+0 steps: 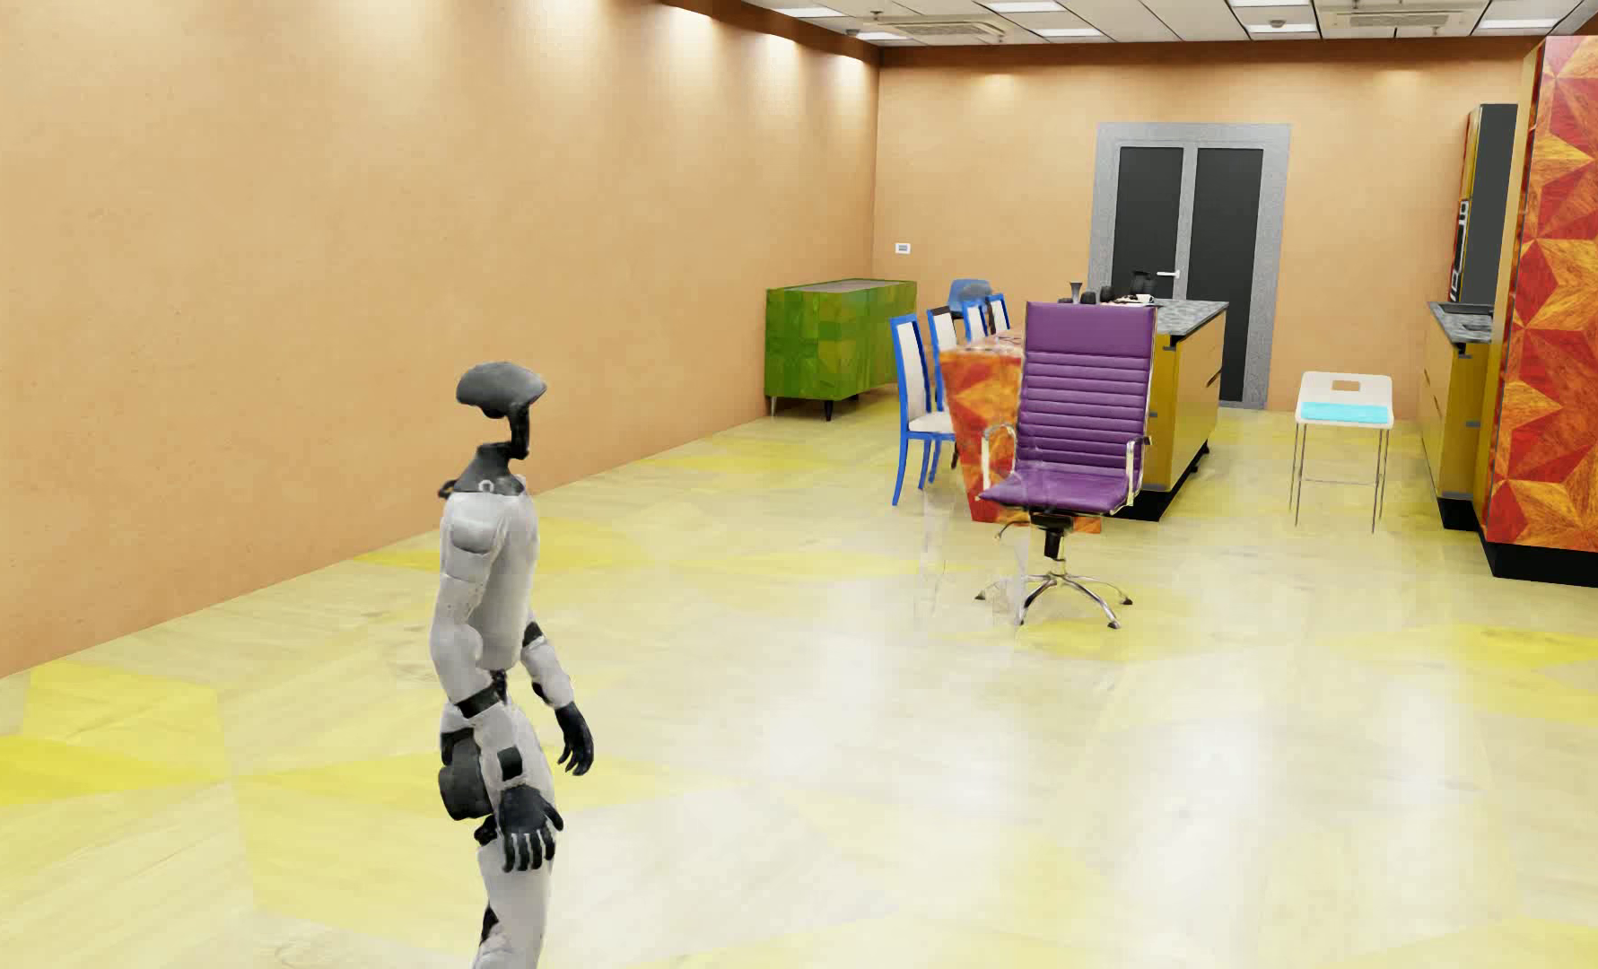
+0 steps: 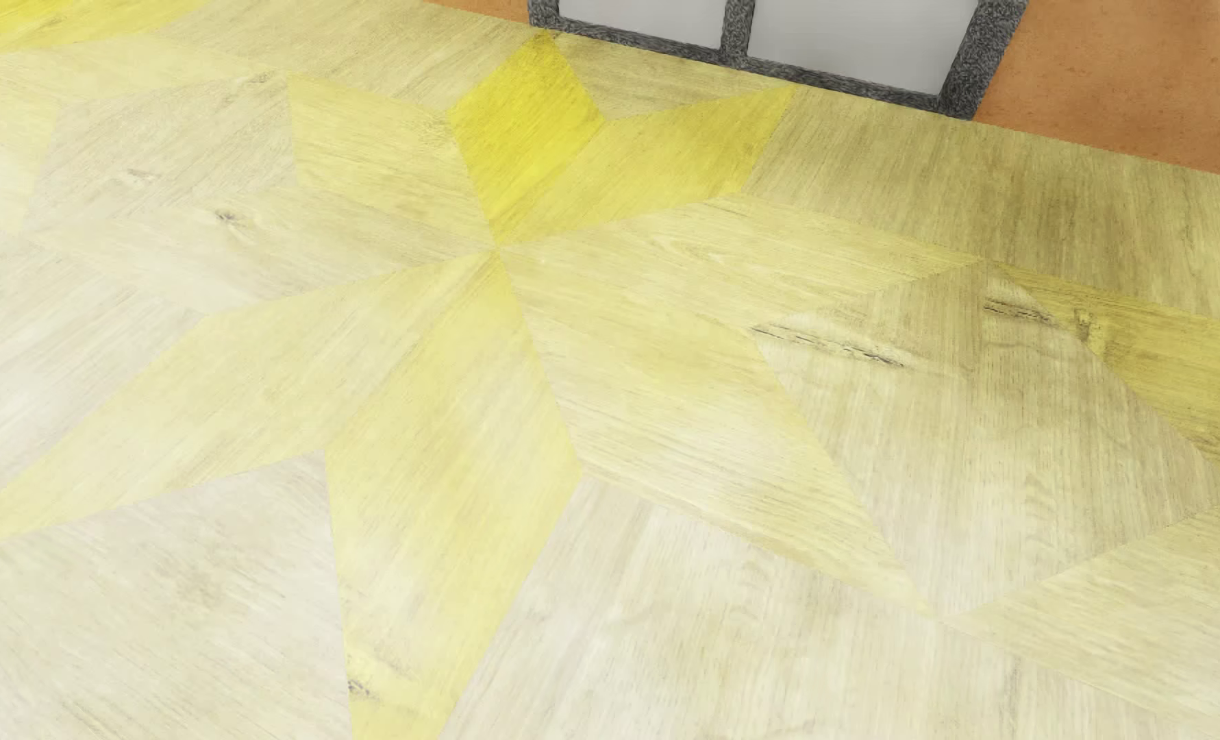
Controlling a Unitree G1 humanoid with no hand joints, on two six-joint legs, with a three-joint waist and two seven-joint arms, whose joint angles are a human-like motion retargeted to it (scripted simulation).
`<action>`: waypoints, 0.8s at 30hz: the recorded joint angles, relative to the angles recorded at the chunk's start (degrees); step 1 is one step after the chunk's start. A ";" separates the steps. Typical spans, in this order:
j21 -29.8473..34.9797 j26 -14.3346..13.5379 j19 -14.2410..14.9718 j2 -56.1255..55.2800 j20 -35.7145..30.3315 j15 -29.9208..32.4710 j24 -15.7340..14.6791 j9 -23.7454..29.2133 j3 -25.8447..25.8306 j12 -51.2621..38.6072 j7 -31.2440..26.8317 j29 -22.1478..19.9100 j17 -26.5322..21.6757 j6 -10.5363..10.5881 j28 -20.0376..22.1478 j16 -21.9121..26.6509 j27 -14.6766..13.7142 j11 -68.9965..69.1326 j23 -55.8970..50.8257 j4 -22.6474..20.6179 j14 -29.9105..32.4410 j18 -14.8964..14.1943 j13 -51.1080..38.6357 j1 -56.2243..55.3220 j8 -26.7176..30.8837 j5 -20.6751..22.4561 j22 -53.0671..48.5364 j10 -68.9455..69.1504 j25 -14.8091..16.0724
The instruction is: Walk towards the officechair
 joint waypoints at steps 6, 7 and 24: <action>-0.48 -2.71 0.57 -0.20 0.28 -3.43 -1.26 0.24 -0.67 -2.24 -1.72 -1.25 -0.44 -0.40 3.97 1.37 -1.71 2.05 -4.03 0.02 -3.25 -0.01 -1.36 -1.14 -1.57 -0.52 -5.80 3.07 0.82; -0.36 -2.66 0.10 -0.19 0.19 -4.59 -1.45 0.32 -0.81 -2.21 -1.99 -1.33 -0.39 -0.44 3.71 1.61 -2.06 2.60 -4.72 0.21 -4.34 -0.42 -1.33 -1.42 -1.98 -0.55 -5.78 4.00 0.93; 9.64 -2.97 10.94 13.50 8.83 -9.10 0.99 0.91 1.94 9.49 10.46 3.05 -2.97 0.46 3.02 6.60 -5.59 -3.40 -11.12 17.32 -5.04 8.32 -4.34 -36.99 -25.84 -7.47 -11.59 29.87 -0.01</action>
